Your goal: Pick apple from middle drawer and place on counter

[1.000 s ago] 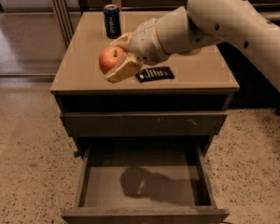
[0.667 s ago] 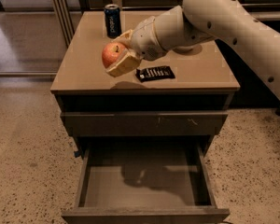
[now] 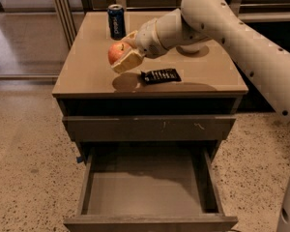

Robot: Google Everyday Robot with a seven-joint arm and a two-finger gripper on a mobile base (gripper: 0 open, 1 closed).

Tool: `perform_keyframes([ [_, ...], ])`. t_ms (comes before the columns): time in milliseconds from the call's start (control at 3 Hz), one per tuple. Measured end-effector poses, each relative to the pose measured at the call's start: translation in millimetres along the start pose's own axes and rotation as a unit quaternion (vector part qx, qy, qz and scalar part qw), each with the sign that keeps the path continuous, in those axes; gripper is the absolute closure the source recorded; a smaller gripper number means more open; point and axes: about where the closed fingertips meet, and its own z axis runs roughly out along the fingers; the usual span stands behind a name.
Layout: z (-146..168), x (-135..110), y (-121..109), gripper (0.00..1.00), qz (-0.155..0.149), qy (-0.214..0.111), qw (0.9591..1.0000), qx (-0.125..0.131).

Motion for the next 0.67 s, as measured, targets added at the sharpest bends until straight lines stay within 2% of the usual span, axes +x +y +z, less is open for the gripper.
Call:
perform_keyframes([
  [667,41,15,-33,1.00,0.043,-0.007,0.9988,-0.023],
])
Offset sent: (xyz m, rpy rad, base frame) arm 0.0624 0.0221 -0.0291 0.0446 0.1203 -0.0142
